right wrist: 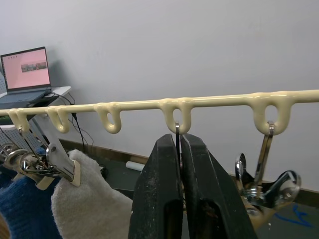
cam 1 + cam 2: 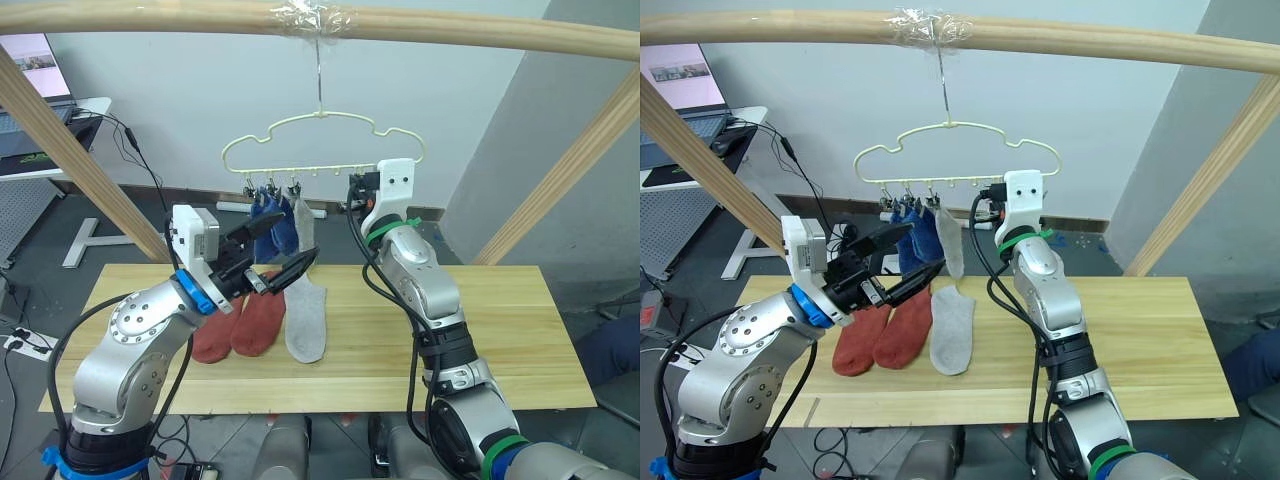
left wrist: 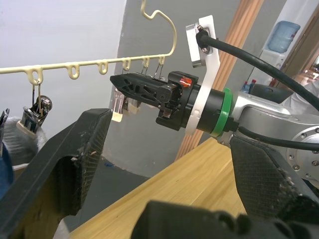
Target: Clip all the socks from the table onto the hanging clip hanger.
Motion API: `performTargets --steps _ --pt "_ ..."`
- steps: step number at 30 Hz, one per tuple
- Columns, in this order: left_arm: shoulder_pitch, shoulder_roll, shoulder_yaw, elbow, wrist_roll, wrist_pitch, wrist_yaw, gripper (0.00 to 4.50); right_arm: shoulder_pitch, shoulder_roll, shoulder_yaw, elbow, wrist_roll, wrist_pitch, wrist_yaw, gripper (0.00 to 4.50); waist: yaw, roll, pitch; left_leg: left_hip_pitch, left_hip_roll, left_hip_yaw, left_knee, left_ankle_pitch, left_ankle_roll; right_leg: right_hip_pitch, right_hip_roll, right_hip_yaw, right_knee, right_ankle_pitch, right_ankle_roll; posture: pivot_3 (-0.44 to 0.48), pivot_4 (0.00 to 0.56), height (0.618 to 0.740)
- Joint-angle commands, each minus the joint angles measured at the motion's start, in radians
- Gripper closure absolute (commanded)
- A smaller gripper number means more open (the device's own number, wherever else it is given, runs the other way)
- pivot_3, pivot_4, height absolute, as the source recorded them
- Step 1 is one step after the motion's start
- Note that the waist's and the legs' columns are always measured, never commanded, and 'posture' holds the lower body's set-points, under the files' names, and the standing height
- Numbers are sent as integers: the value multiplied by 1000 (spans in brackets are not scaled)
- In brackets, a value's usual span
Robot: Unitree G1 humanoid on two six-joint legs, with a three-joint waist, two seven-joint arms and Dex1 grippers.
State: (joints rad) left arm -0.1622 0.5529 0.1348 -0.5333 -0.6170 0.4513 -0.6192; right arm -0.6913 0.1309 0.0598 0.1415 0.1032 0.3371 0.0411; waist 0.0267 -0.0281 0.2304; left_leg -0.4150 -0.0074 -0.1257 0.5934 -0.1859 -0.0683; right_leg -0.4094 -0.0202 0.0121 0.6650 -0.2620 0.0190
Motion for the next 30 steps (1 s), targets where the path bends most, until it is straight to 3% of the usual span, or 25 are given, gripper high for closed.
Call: performTargets --steps 1,12,23,30 --pt "4 -4 4 -47 9 -15 16 199 -31 -2 -9 -36 21 -12 26 4487 0 0 0 0 0 0 0 0 0 0 0 0 0 0 0 240 225 740" --pt "24 -36 -44 -46 71 -39 34 99 -21 -108 -41 -70 33 20 96 4498 0 1 1 0 0 0 0 0 0 0 0 0 0 0 0 233 228 740" --pt "194 -77 -81 -48 180 -71 95 99 -1 -167 -61 -120 52 70 114 4498 3 6 6 0 0 0 0 0 0 0 0 1 0 -1 1 240 241 740" --pt "229 -80 -105 51 252 -142 67 99 -5 -193 -69 -119 53 75 123 4498 6 8 7 0 0 1 0 0 0 0 -1 1 -1 -1 1 224 241 740"
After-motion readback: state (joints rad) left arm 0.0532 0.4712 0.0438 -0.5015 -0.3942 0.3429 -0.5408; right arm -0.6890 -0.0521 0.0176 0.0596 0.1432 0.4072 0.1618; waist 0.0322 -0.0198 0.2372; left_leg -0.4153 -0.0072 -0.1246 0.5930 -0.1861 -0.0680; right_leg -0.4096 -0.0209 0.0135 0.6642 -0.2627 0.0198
